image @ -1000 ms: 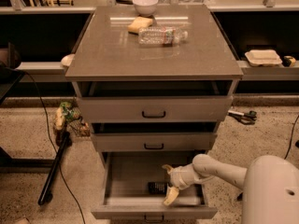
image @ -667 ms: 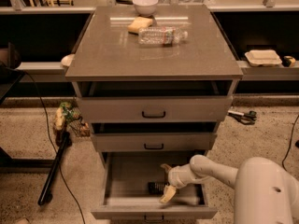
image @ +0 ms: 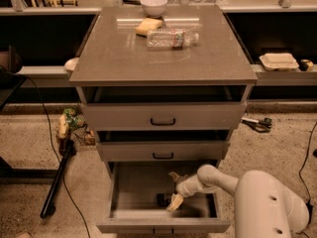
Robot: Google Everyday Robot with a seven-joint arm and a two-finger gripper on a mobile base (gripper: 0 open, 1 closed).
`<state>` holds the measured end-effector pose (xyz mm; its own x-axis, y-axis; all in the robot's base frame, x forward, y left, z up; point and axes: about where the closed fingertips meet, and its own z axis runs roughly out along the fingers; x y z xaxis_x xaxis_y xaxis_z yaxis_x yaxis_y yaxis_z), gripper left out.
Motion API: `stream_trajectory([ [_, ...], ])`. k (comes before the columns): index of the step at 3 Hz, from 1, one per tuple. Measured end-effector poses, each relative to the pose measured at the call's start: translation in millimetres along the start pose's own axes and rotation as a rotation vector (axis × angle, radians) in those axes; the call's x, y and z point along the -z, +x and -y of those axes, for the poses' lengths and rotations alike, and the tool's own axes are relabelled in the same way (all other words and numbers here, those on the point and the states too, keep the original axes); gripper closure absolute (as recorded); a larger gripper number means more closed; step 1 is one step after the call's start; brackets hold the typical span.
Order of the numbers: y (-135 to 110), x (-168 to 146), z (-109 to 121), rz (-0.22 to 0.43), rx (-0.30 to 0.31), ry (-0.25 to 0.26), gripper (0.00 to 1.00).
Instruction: Pick rxbar chocolate from bottom drawer and place on counter
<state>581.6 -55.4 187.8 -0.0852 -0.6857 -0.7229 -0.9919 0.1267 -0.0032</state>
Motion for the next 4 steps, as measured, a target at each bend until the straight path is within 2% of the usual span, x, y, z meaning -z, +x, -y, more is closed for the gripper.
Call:
stream_trajectory([
  [1,4.4,-0.6,0.1,-0.037,-0.016,0.002,0.00],
  [2,22.6,-9.9,0.1,-0.102,-0.034,-0.016,0.00],
  [3,41.1,-19.5,2.7,-0.122,-0.041,-0.026,0.00],
  [4,54.5,-37.6,5.0,-0.103,-0.032,-0.037,0.00],
])
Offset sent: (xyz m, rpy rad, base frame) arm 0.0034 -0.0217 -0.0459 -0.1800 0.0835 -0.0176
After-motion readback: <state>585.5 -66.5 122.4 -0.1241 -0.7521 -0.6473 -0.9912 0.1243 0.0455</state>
